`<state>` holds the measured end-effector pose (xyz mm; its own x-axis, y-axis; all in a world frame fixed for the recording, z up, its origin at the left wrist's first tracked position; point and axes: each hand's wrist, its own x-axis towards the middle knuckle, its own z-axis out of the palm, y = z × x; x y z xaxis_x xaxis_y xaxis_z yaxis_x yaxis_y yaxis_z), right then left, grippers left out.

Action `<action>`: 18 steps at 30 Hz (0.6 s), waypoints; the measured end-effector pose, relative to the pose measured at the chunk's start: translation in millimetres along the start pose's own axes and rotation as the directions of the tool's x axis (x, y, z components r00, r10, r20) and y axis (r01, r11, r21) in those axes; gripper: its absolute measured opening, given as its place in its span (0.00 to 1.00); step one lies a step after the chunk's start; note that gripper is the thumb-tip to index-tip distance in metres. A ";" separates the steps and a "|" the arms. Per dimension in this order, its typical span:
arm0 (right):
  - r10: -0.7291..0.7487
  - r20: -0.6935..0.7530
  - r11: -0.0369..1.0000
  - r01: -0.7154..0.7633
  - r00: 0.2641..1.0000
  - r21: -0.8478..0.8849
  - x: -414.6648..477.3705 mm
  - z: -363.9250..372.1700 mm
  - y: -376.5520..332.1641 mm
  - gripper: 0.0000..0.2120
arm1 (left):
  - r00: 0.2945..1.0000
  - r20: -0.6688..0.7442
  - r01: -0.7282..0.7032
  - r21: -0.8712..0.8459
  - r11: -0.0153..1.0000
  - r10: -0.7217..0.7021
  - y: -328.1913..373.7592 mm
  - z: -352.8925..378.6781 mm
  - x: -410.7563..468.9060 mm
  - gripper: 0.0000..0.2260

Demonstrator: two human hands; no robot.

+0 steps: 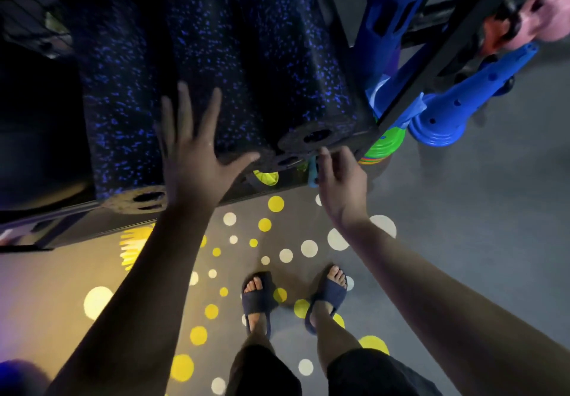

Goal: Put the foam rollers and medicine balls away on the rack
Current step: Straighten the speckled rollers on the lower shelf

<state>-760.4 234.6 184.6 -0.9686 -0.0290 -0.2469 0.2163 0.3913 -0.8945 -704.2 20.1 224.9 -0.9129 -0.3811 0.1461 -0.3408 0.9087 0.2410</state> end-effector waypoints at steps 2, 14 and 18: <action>-0.055 0.055 0.998 0.056 0.997 -0.022 -8.3 14.9 -1.7 0.16 | 0.972 0.229 0.059 -0.043 0.997 -0.048 -15.7 4.0 -8.7 0.52; -0.036 -0.004 0.984 0.035 0.999 -0.173 -21.8 65.3 3.9 0.10 | 0.963 0.270 -0.021 0.041 0.999 0.009 -37.5 3.1 16.6 0.43; 0.083 0.092 0.960 -0.055 0.992 -0.275 -35.2 95.9 10.5 0.10 | 0.956 0.273 -0.147 0.121 0.982 0.109 -55.8 0.1 27.9 0.43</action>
<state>-712.3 151.5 148.1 -0.9319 -0.0812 -0.3536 0.2268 0.6303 -0.7425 -710.7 -41.1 215.4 -0.9711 -0.2184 -0.0958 -0.2276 0.9687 0.0986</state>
